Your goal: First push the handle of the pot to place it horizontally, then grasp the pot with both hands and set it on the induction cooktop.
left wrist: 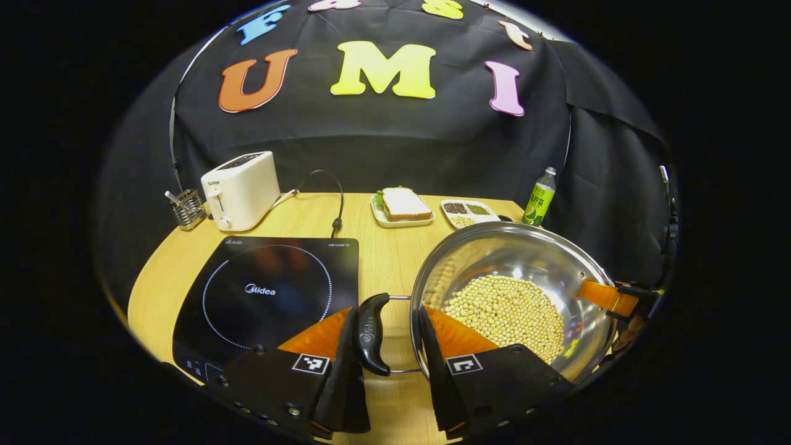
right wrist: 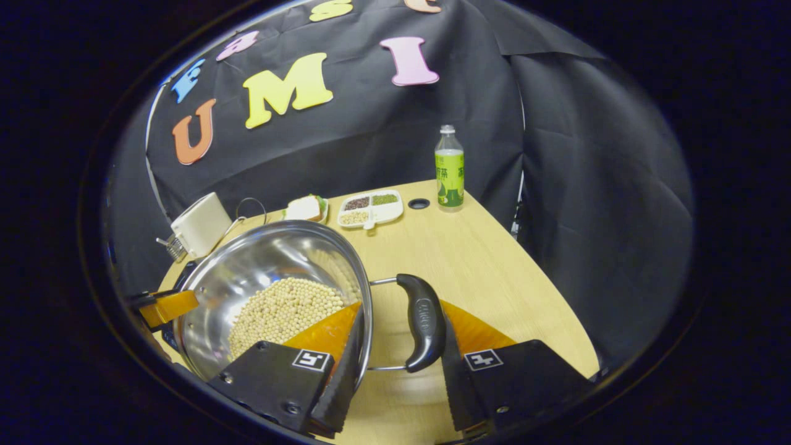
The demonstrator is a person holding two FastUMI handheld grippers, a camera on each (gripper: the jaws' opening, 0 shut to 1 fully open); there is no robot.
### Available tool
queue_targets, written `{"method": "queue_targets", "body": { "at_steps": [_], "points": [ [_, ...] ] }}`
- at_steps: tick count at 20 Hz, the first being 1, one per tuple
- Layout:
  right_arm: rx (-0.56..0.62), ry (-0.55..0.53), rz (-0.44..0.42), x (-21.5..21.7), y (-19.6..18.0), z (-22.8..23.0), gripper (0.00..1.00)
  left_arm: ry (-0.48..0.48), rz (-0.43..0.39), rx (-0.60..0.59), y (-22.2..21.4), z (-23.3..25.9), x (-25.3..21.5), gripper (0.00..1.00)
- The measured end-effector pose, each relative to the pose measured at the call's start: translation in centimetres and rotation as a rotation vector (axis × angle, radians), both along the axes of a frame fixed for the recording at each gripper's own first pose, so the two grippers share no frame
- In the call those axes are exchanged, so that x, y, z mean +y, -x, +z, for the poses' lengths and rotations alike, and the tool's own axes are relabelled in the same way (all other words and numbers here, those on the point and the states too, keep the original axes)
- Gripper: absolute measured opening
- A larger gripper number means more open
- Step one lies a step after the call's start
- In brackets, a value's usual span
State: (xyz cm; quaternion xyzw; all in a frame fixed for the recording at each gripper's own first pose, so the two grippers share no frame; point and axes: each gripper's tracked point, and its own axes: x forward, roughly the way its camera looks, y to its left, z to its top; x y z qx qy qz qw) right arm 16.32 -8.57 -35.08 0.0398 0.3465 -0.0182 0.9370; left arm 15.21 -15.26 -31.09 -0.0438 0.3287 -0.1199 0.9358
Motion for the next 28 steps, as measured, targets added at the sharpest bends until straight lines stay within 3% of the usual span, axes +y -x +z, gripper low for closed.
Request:
{"method": "queue_targets", "body": {
  "at_steps": [7, 14, 21, 28],
  "points": [
    [-0.037, 0.015, 0.032, 4.7, 2.6, 3.7, 0.65, 0.011, 0.030, -0.062, 1.9, 3.5, 4.9, 0.54],
    [-0.064, -0.001, 0.091, 12.8, 2.7, 7.0, 0.65, 0.012, 0.091, -0.126, 1.9, 7.1, 13.0, 0.54],
    [-0.080, -0.018, 0.169, 21.2, 0.2, 8.6, 0.65, -0.012, 0.178, -0.163, 0.2, 9.3, 20.6, 0.53],
    [-0.025, -0.050, 0.202, 26.9, -4.2, 5.8, 0.64, -0.044, 0.237, -0.132, -3.8, 7.2, 25.3, 0.54]
  ]
}}
